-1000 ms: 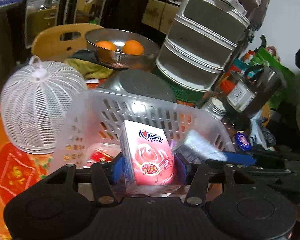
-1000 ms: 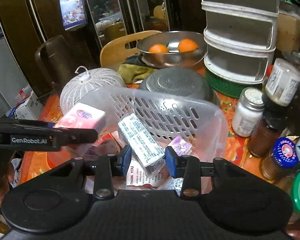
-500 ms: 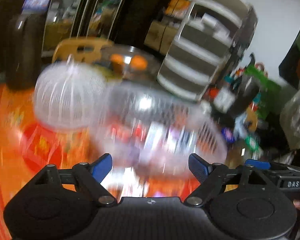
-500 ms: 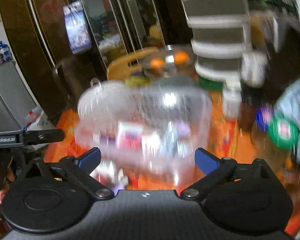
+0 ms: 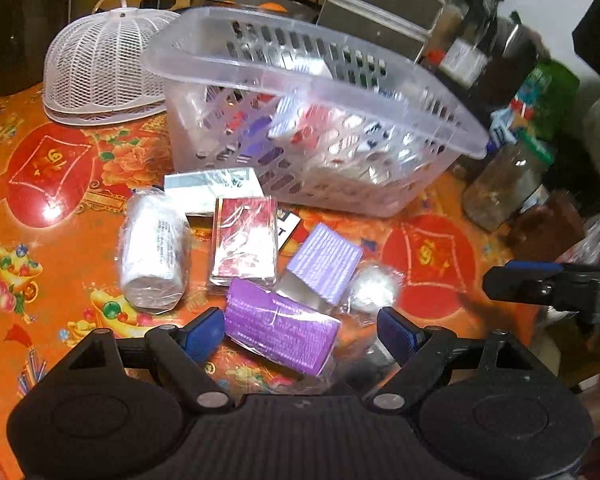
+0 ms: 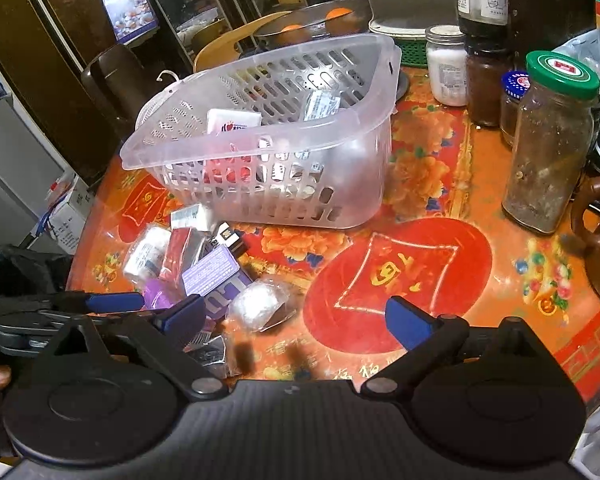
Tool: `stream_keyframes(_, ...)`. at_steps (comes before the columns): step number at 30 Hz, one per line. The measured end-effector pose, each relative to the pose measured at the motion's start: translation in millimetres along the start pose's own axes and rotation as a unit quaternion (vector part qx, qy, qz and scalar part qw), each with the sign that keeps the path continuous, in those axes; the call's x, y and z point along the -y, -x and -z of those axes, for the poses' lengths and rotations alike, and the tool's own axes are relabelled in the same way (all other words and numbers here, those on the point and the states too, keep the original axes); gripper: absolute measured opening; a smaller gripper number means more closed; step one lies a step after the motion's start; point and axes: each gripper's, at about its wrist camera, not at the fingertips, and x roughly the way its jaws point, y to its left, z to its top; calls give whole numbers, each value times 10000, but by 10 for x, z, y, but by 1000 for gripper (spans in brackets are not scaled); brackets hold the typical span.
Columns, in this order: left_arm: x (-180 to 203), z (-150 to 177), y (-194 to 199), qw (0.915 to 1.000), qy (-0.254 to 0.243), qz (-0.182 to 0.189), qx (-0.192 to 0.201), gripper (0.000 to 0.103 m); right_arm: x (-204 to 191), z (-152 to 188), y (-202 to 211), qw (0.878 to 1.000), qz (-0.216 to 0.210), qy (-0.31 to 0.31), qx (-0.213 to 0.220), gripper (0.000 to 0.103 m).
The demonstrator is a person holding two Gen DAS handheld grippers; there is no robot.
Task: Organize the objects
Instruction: 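Grasp the purple box with the left tool while the right tool grasps a lavender box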
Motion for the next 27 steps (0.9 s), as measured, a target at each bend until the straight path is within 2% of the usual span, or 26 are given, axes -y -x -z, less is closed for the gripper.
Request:
stream_keyframes(5,-28,41,-86,9999,26,-68,-79,86,-86,26,-129,9996,-31,233,-163,95)
stream_keyframes(9,-103,73,-113,9998,166,-22,-137,77,-210,30,-265,9979,-51,598,-262,88)
stream_keyframes(14,-181,122,-43,9998,215,14,-16,76,-305,-29,-510,9944,-10,970,-419,80)
stream_keyframes(20,-269,157,9,9996,277,15,58,76,-370,-97,-760,9896,-81,1288,-644,76)
stream_keyframes(23,-263,160,0,9997,243,-8,65,76,-393,-91,-846,9868,-117,1369,-862,61)
stream_keyframes(25,-269,155,-15,9997,243,-14,67,76,-388,-76,-865,9863,-177,1341,-943,58)
stream_keyframes(27,-276,149,-30,9997,253,4,50,77,-387,-68,-865,9860,-231,1331,-976,50)
